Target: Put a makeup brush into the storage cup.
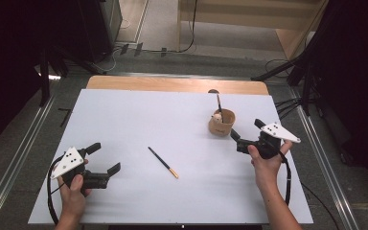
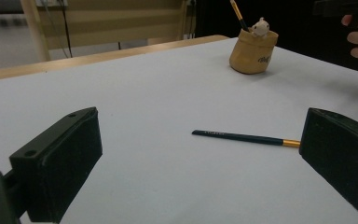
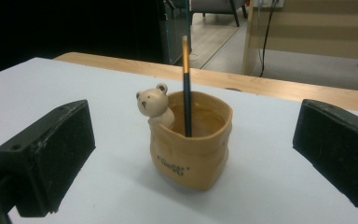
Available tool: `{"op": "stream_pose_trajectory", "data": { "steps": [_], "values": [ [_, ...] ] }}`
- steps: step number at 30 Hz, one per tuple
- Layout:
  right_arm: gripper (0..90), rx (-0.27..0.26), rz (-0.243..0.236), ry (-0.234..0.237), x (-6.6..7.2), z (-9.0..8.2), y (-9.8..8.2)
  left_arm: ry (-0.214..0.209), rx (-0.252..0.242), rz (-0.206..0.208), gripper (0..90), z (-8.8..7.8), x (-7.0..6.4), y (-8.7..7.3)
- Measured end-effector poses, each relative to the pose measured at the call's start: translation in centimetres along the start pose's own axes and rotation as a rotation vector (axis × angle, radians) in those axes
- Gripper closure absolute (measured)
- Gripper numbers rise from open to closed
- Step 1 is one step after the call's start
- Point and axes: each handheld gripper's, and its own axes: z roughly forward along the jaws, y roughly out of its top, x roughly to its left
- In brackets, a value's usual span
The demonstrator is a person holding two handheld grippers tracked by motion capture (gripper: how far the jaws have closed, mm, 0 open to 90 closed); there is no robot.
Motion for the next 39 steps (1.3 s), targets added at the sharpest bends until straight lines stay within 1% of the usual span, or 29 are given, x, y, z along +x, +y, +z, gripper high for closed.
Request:
{"op": "stream_pose_trajectory", "data": {
  "steps": [3, 6, 8, 10, 13, 15, 18, 20, 21, 27, 29, 31, 33, 35, 39],
  "values": [
    [0.0, 0.007, 0.007, 0.006, -0.1, -0.9, -0.7, 0.001, 0.000, 0.000, 0.0, 0.0, 0.0, 0.0],
    [0.0, 0.023, 0.003, 0.011, -0.2, -1.7, -1.6, 0.001, 0.000, 0.000, 0.0, -0.1, 0.0, -0.1],
    [0.0, 0.029, 0.001, 0.006, -0.3, -2.4, -2.3, 0.004, 0.000, 0.000, 0.0, -0.1, 0.0, -0.1],
    [0.0, 0.025, 0.010, 0.007, -0.6, -3.0, -2.9, 0.004, -0.001, -0.001, 0.0, -0.1, 0.0, 0.0],
    [0.0, 0.025, 0.023, -0.005, -0.9, -3.8, -3.5, 0.004, -0.003, 0.002, 0.0, 0.0, -0.1, 0.0],
    [0.0, 0.021, 0.022, -0.004, -1.1, -4.3, -3.8, 0.000, -0.001, 0.008, 0.0, 0.1, -0.2, 0.0],
    [0.0, 0.018, 0.021, 0.000, -0.9, -5.1, -4.2, 0.002, 0.000, 0.012, 0.0, 0.0, -0.3, -0.1],
    [0.0, 0.017, 0.014, -0.002, -0.7, -5.5, -4.4, 0.006, -0.005, 0.005, 0.0, -0.2, -0.2, -0.1],
    [0.0, 0.017, 0.019, 0.002, -0.6, -5.6, -4.5, 0.008, -0.011, 0.001, 0.0, -0.3, -0.1, 0.0],
    [0.0, 0.021, 0.002, 0.006, -0.3, -6.7, -4.9, 0.010, -0.012, -0.002, 0.0, -0.4, 0.0, -0.1],
    [0.0, 0.018, 0.018, 0.004, -0.4, -7.2, -5.0, 0.009, -0.011, 0.001, 0.0, -0.3, 0.0, -0.1],
    [0.0, 0.021, 0.023, 0.003, -0.5, -7.6, -5.4, 0.007, -0.010, 0.004, 0.0, -0.2, 0.0, -0.1],
    [0.0, 0.029, 0.018, 0.004, -0.5, -7.7, -5.7, 0.007, -0.008, 0.007, 0.0, -0.2, 0.0, -0.1],
    [0.0, 0.032, 0.017, 0.003, -0.5, -7.7, -5.7, 0.002, -0.016, 0.001, 0.0, -0.2, 0.0, 0.1],
    [0.0, 0.015, 0.006, 0.010, -0.2, -7.7, -5.4, -0.007, -0.032, 0.006, 0.0, -0.2, -0.4, 0.6]
  ]
}}
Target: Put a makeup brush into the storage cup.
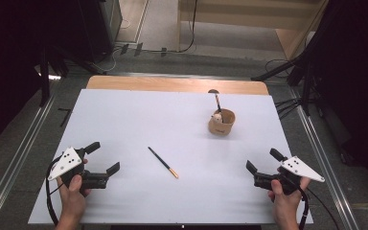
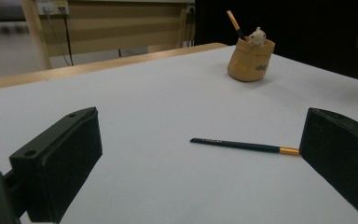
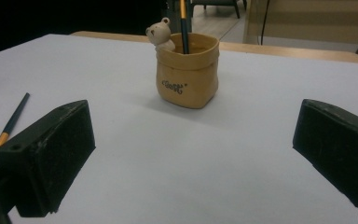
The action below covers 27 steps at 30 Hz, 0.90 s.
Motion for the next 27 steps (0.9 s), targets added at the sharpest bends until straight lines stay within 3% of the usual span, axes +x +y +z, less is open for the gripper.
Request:
{"op": "stream_pose_trajectory", "data": {
  "steps": [12, 27],
  "values": [
    [0.0, -0.015, -0.007, 0.007, -0.1, -0.1, 0.3, -0.068, 0.007, 0.025, 0.0, 2.8, -1.8, 1.6],
    [0.0, -0.021, -0.003, 0.006, -0.2, -0.4, 0.2, -0.149, 0.031, 0.072, 0.0, 8.0, -3.6, 2.8]
  ]
}}
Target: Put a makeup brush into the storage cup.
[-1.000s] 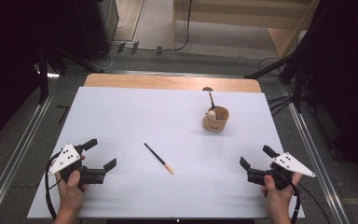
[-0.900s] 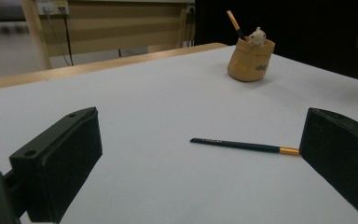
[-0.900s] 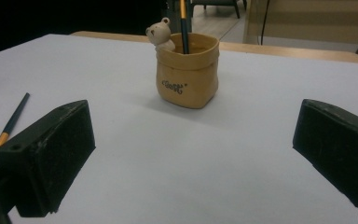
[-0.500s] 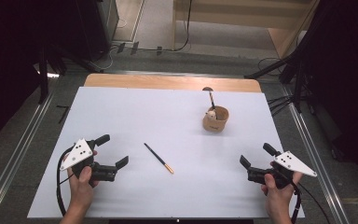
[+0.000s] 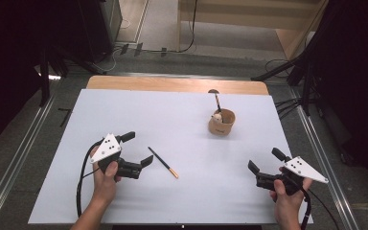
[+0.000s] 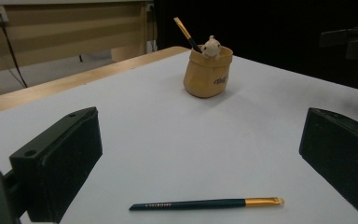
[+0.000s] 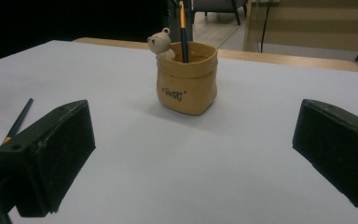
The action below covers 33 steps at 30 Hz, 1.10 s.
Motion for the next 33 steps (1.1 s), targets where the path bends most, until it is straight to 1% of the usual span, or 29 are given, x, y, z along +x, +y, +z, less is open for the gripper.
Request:
{"op": "stream_pose_trajectory", "data": {
  "steps": [2, 5, 6, 10, 13, 17, 21, 23, 24, 26, 27, 28, 33],
  "values": [
    [0.0, 0.003, 0.000, -0.002, 0.0, 0.0, 0.0, -0.019, 0.005, -0.003, 0.0, 0.7, -0.1, 0.0],
    [0.0, 0.004, -0.001, 0.007, 0.1, 0.1, -0.1, -0.033, 0.037, 0.019, 0.0, 1.7, -0.1, 0.1],
    [0.0, 0.005, -0.001, 0.007, 0.1, 0.1, -0.1, -0.032, 0.046, 0.025, 0.0, 1.9, -0.1, 0.2],
    [0.0, 0.009, 0.002, 0.006, 0.2, 0.1, -0.1, -0.040, 0.084, 0.018, 0.0, 3.0, 0.3, 0.8],
    [0.0, 0.011, 0.000, 0.010, 0.2, 0.3, -0.1, -0.052, 0.137, 0.036, 0.0, 3.8, 0.3, 1.2],
    [0.0, 0.013, 0.001, 0.010, 0.2, 0.3, -0.1, -0.068, 0.208, 0.077, 0.0, 4.6, 0.2, 1.7],
    [0.1, 0.016, 0.004, 0.012, 0.2, 0.4, -0.1, -0.077, 0.263, 0.104, 0.0, 5.3, 0.1, 2.1],
    [0.0, 0.019, 0.002, 0.013, 0.3, 0.4, -0.1, -0.095, 0.299, 0.112, 0.0, 5.8, 0.1, 2.2],
    [0.1, 0.019, 0.001, 0.013, 0.3, 0.4, -0.1, -0.097, 0.320, 0.122, 0.0, 6.0, 0.1, 2.3],
    [0.1, 0.019, 0.001, 0.014, 0.3, 0.5, -0.1, -0.114, 0.358, 0.142, 0.0, 6.4, 0.0, 2.4],
    [0.1, 0.020, 0.001, 0.014, 0.3, 0.5, -0.1, -0.119, 0.374, 0.145, 0.0, 6.6, 0.0, 2.4],
    [0.1, 0.021, 0.001, 0.014, 0.3, 0.5, -0.1, -0.126, 0.401, 0.156, 0.0, 6.9, -0.1, 2.5],
    [0.1, 0.024, 0.002, 0.015, 0.3, 0.5, -0.2, -0.153, 0.489, 0.199, 0.0, 7.8, -0.4, 2.8]
  ]
}}
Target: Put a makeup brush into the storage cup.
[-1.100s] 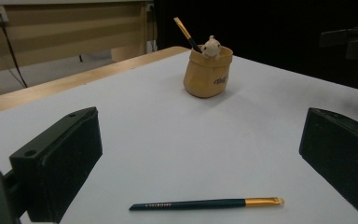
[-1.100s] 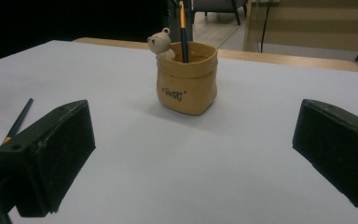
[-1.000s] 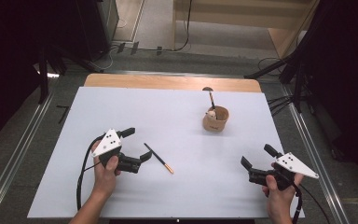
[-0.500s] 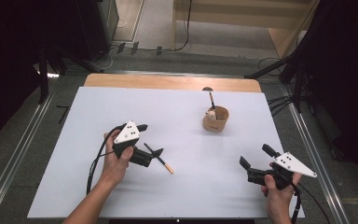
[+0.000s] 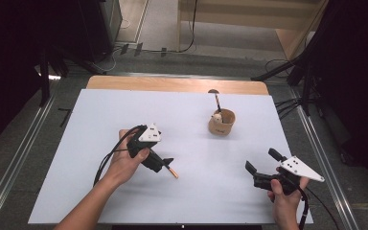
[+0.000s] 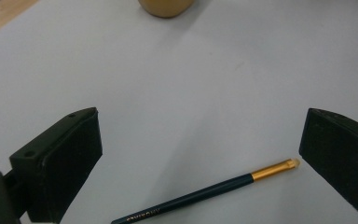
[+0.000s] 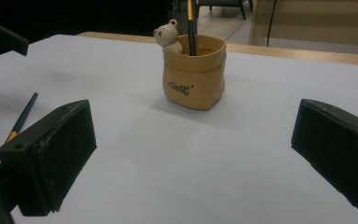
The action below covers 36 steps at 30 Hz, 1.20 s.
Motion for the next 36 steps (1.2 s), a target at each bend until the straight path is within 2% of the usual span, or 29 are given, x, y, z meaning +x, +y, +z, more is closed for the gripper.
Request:
{"op": "stream_pose_trajectory", "data": {
  "steps": [6, 8, 11, 17, 20, 21, 23, 27, 29, 31, 36],
  "values": [
    [0.1, 0.003, 0.004, 0.005, 0.0, 0.1, 0.0, -0.047, 0.121, 0.042, 0.0, 0.5, 0.5, 0.7],
    [0.0, 0.006, 0.003, 0.005, 0.0, 0.1, -0.1, -0.056, 0.178, 0.057, 0.0, 0.7, 0.6, 0.9],
    [0.1, 0.009, 0.001, 0.008, 0.0, 0.2, -0.1, -0.065, 0.263, 0.090, 0.0, 1.1, 0.7, 1.1],
    [0.1, 0.014, 0.007, 0.010, -0.1, 0.3, -0.1, -0.111, 0.384, 0.159, 0.3, 2.0, 0.7, 1.3],
    [0.1, 0.016, 0.005, 0.012, -0.1, 0.4, -0.1, -0.131, 0.426, 0.200, 0.4, 2.6, 0.3, 1.5],
    [0.1, 0.017, 0.005, 0.012, -0.1, 0.4, -0.2, -0.137, 0.436, 0.201, 0.4, 2.8, 0.1, 1.5],
    [0.0, 0.018, 0.005, 0.013, -0.1, 0.4, -0.2, -0.142, 0.463, 0.229, 4.2, 3.2, 0.0, 1.5],
    [0.0, 0.020, 0.006, 0.014, -0.1, 0.4, -0.2, -0.163, 0.514, 0.244, 7.5, 4.1, -0.3, 1.2],
    [0.1, 0.020, 0.007, 0.014, -0.1, 0.4, -0.2, -0.155, 0.541, 0.250, 8.2, 4.5, -0.3, 1.0],
    [0.0, 0.022, 0.008, 0.014, -0.2, 0.4, -0.2, -0.134, 0.558, 0.244, 13.5, 4.8, -0.3, 0.8],
    [0.0, 0.023, 0.007, 0.012, -0.2, 0.4, -0.2, -0.142, 0.571, 0.218, 14.1, 4.9, -0.1, 0.8]
  ]
}}
